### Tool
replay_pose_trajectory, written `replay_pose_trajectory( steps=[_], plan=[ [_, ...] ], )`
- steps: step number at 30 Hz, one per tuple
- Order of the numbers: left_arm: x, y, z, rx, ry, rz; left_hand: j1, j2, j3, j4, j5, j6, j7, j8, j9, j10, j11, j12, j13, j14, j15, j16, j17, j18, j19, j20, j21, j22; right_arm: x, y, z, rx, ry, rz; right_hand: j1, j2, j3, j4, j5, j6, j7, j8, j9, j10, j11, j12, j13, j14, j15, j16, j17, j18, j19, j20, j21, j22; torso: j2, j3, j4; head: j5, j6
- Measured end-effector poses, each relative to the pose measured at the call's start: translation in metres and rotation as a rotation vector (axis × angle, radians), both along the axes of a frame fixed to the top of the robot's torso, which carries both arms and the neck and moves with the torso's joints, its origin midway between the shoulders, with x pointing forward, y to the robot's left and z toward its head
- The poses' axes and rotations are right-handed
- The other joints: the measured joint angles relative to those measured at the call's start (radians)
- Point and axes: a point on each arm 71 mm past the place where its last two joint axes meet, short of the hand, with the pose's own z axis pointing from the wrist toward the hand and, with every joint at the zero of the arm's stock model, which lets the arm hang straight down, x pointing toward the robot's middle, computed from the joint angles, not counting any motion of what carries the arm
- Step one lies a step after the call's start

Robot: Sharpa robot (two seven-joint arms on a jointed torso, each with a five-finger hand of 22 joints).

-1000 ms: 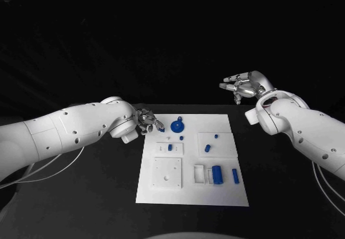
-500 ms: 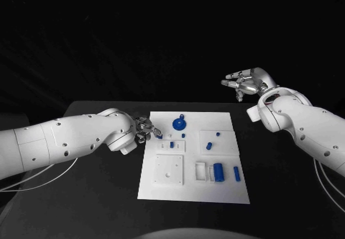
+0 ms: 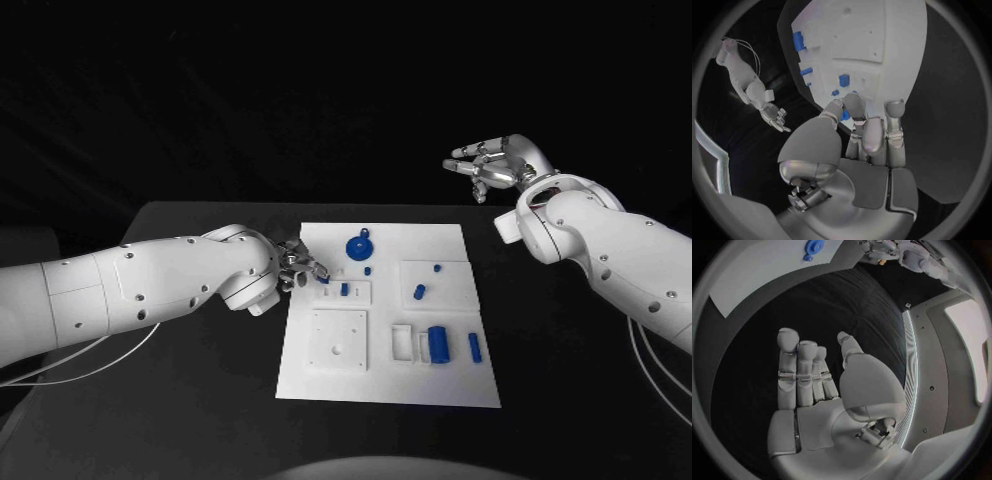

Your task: Assemble the parts on the task board

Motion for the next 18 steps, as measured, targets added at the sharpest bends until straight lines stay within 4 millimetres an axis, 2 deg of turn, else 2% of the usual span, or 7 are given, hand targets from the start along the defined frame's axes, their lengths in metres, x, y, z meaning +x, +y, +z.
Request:
replay_pose_trajectory(
  steps=[18],
  plan=[
    [0.0001, -0.0078, -0.0070, 0.032, 0.014, -0.023, -0.003, 0.005, 0.001, -0.001, -0.006, -0.001, -0.003, 0.008, 0.011, 0.000, 0.000, 0.010, -0.009, 0.000, 0.000, 0.000, 0.006, 0.000, 0.004, 0.004, 0.000, 0.000, 0.0002, 0.0007, -0.0003, 0.001, 0.001, 0.000, 0.000, 0.000, 0.000, 0.000, 0.000, 0.000, 0.000, 0.000, 0.000, 0.000, 0.000, 0.000, 0.000, 0.000, 0.000, 0.000, 0.000, 0.000, 0.000, 0.000, 0.000, 0.000, 0.000, 0.0001, 0.0002, -0.002, -0.002]
  ],
)
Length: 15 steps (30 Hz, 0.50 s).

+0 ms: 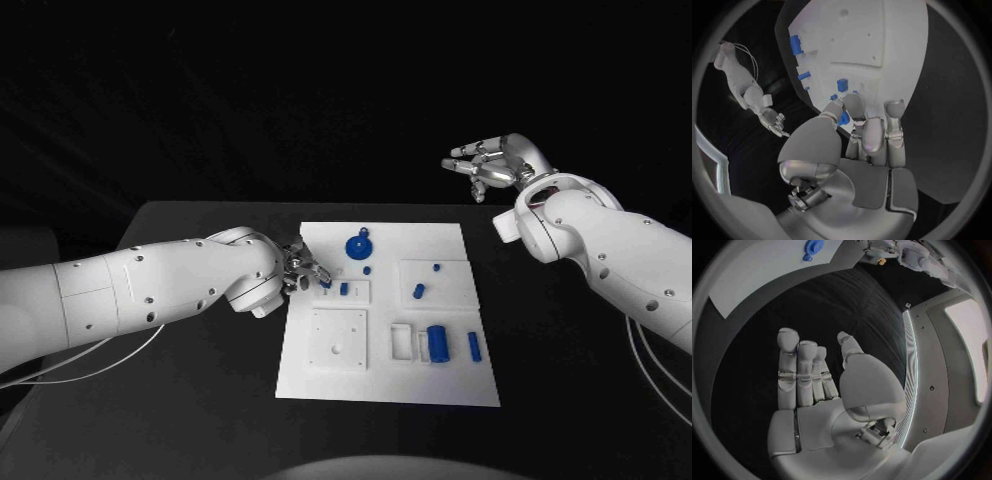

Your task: Assemble the parts on the task board

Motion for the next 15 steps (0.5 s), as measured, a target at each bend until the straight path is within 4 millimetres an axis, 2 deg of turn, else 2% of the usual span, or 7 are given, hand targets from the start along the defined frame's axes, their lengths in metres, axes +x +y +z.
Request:
replay_pose_trajectory(
  steps=[15],
  plan=[
    [-0.0006, -0.0002, -0.0036, 0.026, 0.011, -0.014, 0.003, 0.003, 0.003, 0.003, -0.006, -0.001, -0.002, 0.004, 0.008, 0.000, 0.000, 0.005, -0.014, 0.000, 0.000, 0.000, 0.000, 0.000, -0.004, 0.004, 0.004, 0.000, 0.0000, -0.0006, -0.0001, -0.001, 0.001, -0.001, 0.000, 0.000, 0.000, 0.000, 0.000, 0.000, 0.000, 0.000, 0.000, 0.000, 0.000, 0.000, 0.000, 0.000, 0.000, 0.000, 0.000, 0.000, 0.000, 0.000, 0.000, 0.000, 0.000, 0.0001, 0.0010, -0.002, -0.002]
  ],
)
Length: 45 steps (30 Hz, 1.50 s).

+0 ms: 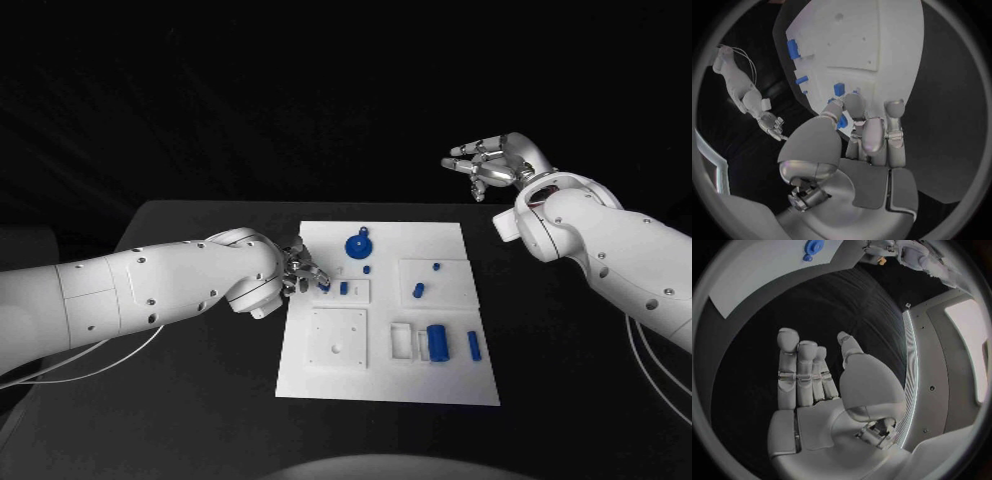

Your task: Assemble the parts on the task board

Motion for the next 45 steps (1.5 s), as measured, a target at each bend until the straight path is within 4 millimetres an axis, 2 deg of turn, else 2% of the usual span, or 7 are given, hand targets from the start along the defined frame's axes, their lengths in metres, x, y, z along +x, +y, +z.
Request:
replay_pose_trajectory(
  steps=[18, 35, 45],
  plan=[
    [-0.0005, 0.0010, -0.0022, 0.023, 0.013, -0.016, 0.001, 0.001, 0.003, 0.003, 0.000, -0.002, -0.002, 0.000, 0.005, 0.000, 0.000, 0.000, -0.004, 0.000, 0.000, 0.000, 0.000, 0.000, 0.000, 0.000, 0.000, 0.001, 0.0002, 0.0002, -0.0005, 0.000, 0.004, -0.003, 0.000, 0.000, 0.000, 0.000, 0.000, 0.000, 0.000, 0.000, 0.000, 0.000, 0.000, 0.000, 0.000, 0.000, 0.000, 0.000, 0.000, 0.000, 0.000, 0.000, 0.000, 0.000, 0.000, 0.0010, -0.0005, 0.003, -0.003],
    [0.0003, 0.0011, -0.0024, 0.031, 0.021, -0.024, 0.001, 0.001, 0.003, 0.003, -0.007, -0.002, -0.002, 0.002, 0.006, 0.001, 0.001, 0.000, -0.011, 0.000, 0.000, 0.000, -0.001, 0.000, 0.000, 0.000, 0.000, 0.001, 0.0004, -0.0007, -0.0010, -0.001, 0.007, -0.006, 0.000, 0.000, 0.000, 0.000, 0.000, 0.000, 0.000, 0.000, 0.000, 0.000, 0.000, 0.000, 0.000, 0.000, 0.000, 0.000, 0.000, 0.000, 0.000, 0.000, 0.004, 0.000, 0.000, -0.0001, -0.0001, 0.004, -0.006],
    [0.0013, 0.0002, -0.0023, 0.037, 0.023, -0.029, 0.001, 0.001, 0.008, 0.008, -0.019, 0.000, 0.000, 0.008, 0.016, 0.001, 0.001, 0.016, -0.046, 0.000, 0.000, 0.004, 0.005, 0.000, 0.000, 0.000, 0.000, 0.000, 0.0006, -0.0005, -0.0012, -0.001, 0.008, -0.007, 0.000, 0.000, 0.000, 0.000, 0.000, 0.000, 0.000, 0.000, 0.000, 0.000, 0.000, 0.000, 0.000, 0.000, 0.000, 0.000, 0.000, 0.000, 0.000, 0.000, 0.004, 0.000, 0.000, -0.0002, 0.0001, 0.003, -0.008]
  ],
)
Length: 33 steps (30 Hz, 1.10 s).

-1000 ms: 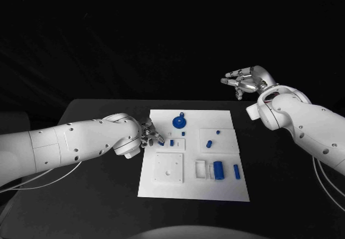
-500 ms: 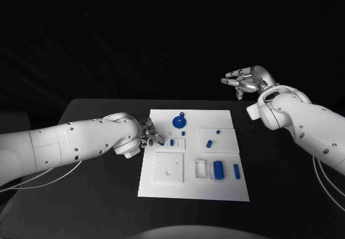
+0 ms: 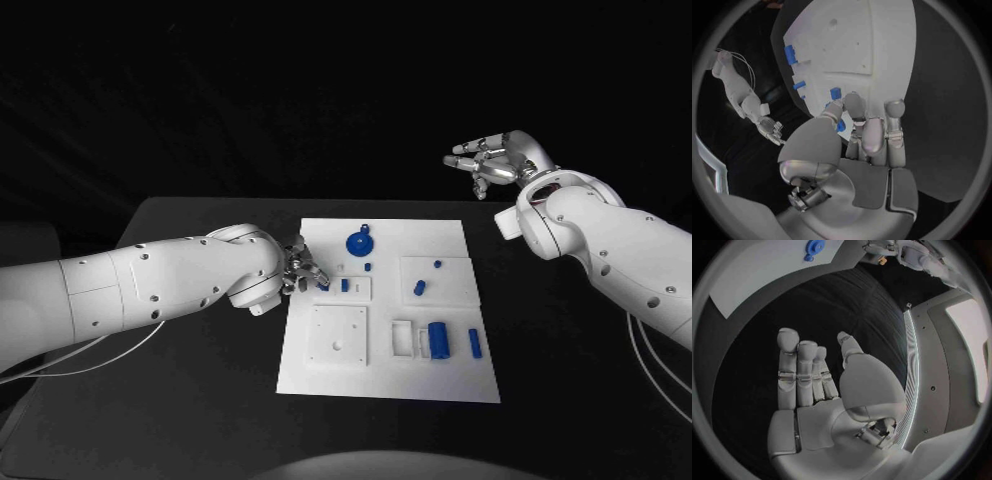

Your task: Assemble the parts on the task board

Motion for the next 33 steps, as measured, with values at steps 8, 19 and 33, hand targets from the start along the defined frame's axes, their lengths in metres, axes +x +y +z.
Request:
replay_pose_trajectory(
  steps=[8, 19, 33],
  plan=[
    [0.0015, -0.0013, 0.0003, 0.008, -0.002, -0.007, 0.000, 0.000, 0.003, 0.003, -0.010, 0.000, 0.000, 0.002, 0.007, 0.000, 0.000, 0.018, -0.034, 0.004, 0.004, 0.004, 0.008, 0.000, 0.004, 0.004, 0.011, 0.000, 0.0001, 0.0002, -0.0001, 0.000, 0.000, 0.000, 0.000, 0.000, 0.003, 0.003, 0.000, 0.000, 0.000, 0.000, 0.000, 0.000, 0.000, 0.000, 0.000, 0.000, 0.000, 0.000, 0.000, 0.000, 0.000, 0.000, 0.000, -0.001, 0.000, 0.0001, -0.0006, 0.001, -0.001],
    [0.0026, -0.0024, 0.0008, 0.020, -0.002, -0.020, -0.003, -0.003, 0.008, 0.004, -0.021, 0.004, 0.004, 0.005, 0.011, 0.002, 0.001, 0.038, -0.073, 0.004, 0.004, 0.009, 0.016, 0.000, 0.004, 0.004, 0.019, 0.000, 0.0001, 0.0001, -0.0003, 0.000, 0.001, 0.000, 0.000, 0.000, 0.003, 0.003, 0.000, 0.000, 0.000, 0.000, 0.000, 0.000, 0.000, 0.000, 0.000, 0.000, 0.000, 0.000, 0.000, 0.000, 0.000, 0.000, 0.000, -0.001, 0.000, 0.0001, -0.0007, -0.001, -0.004],
    [0.0025, -0.0031, 0.0013, 0.033, -0.006, -0.036, 0.000, -0.007, 0.022, 0.018, -0.025, 0.006, 0.006, 0.000, 0.043, 0.004, -0.001, 0.005, 0.072, 0.011, -0.004, 0.004, -0.015, 0.000, 0.004, -0.004, 0.002, 0.000, -0.0002, -0.0003, -0.0023, 0.000, 0.004, -0.002, 0.000, 0.000, 0.003, 0.003, 0.000, 0.000, 0.000, 0.000, 0.000, 0.000, 0.000, 0.000, 0.000, 0.000, 0.000, 0.000, 0.000, 0.000, 0.000, 0.000, 0.000, -0.001, 0.000, 0.0002, -0.0003, -0.002, -0.007]
  ],
)
